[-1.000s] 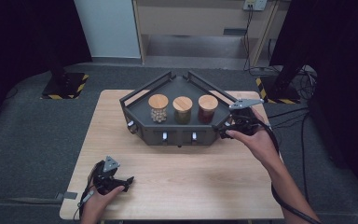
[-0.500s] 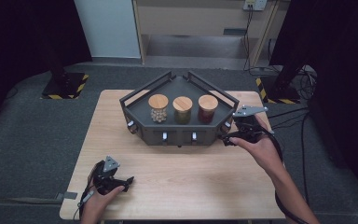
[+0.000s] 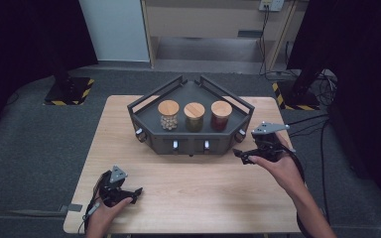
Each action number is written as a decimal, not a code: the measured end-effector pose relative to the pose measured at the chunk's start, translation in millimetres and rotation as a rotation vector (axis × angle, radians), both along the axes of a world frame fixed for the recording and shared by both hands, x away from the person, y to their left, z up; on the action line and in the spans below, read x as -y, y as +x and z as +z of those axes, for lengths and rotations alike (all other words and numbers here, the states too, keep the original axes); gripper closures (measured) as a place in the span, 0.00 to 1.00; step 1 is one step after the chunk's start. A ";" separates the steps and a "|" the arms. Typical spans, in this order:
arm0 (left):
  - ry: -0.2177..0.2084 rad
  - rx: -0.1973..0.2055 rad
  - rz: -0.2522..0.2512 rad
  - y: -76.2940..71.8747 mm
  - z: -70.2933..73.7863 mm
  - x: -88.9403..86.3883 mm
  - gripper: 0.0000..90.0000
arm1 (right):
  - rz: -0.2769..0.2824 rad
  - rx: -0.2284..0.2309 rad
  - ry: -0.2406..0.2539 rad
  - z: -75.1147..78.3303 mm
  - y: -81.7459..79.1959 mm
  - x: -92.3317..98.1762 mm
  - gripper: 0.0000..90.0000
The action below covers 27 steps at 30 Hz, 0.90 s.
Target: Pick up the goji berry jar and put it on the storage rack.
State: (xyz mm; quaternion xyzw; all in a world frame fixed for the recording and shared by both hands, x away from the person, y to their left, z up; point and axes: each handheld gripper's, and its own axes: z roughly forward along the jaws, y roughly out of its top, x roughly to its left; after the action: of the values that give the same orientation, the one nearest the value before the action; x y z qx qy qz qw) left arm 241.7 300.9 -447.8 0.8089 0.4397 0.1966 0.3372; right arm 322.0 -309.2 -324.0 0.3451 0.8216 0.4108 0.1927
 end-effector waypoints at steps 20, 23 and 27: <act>0.000 0.000 0.000 0.0 0.0 0.0 0.00 | -0.026 -0.031 0.014 -36.9 -22.3 22.0 0.05; 0.000 0.000 0.000 -0.1 0.0 0.0 0.00 | -0.034 -0.040 0.020 -43.8 -24.4 24.1 0.05; 0.000 0.000 0.000 -0.1 0.0 0.0 0.00 | -0.042 -0.059 0.024 -55.1 -27.1 25.4 0.05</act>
State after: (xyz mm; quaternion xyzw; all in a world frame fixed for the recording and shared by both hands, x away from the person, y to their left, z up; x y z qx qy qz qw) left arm 241.7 300.9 -447.8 0.8089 0.4397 0.1967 0.3371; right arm 294.9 -334.5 -379.1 0.3764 0.8145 0.4063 0.1727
